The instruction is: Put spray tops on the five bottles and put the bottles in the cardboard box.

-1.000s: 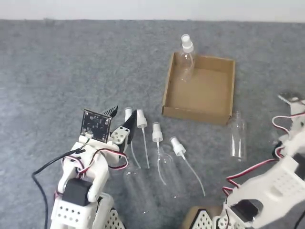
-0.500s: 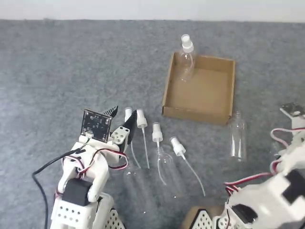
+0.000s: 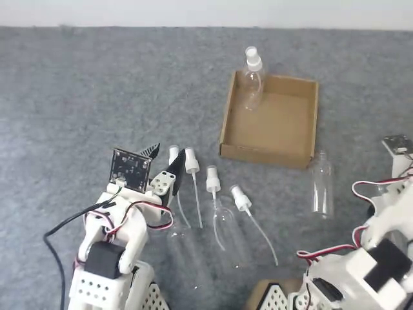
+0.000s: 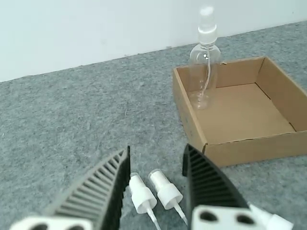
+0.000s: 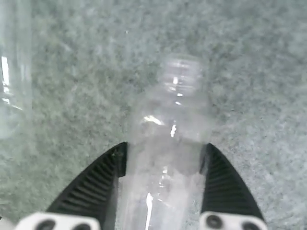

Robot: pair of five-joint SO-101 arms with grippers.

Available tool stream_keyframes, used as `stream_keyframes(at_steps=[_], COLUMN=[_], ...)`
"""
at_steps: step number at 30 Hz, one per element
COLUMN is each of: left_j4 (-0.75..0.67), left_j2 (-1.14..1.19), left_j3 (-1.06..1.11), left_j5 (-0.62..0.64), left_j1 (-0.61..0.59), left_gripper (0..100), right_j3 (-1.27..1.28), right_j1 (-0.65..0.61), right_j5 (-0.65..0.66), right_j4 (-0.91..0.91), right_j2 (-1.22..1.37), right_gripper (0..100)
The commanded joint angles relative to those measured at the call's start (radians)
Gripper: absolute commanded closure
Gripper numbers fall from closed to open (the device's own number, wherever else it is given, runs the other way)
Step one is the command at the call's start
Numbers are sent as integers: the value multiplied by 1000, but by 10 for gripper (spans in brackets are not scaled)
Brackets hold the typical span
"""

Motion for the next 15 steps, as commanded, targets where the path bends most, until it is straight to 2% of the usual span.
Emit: stream_keyframes(at_steps=[1,7,12,15], left_j4=[-26,-26,-26,-26], left_j2=[-15,-15,-15,-15], left_j3=[-4,-4,-4,-4], left_j5=[0,0,0,0], left_j1=[0,-2,0,-2], left_gripper=[837,837,837,837], right_j3=[-2,-26,-43,-61], right_j1=[-39,-81,-111,-139], right_j5=[-14,-20,-61,-63], right_j4=[-13,19,56,70], right_j2=[-68,-99,-156,-160], right_gripper=[790,778,668,669])
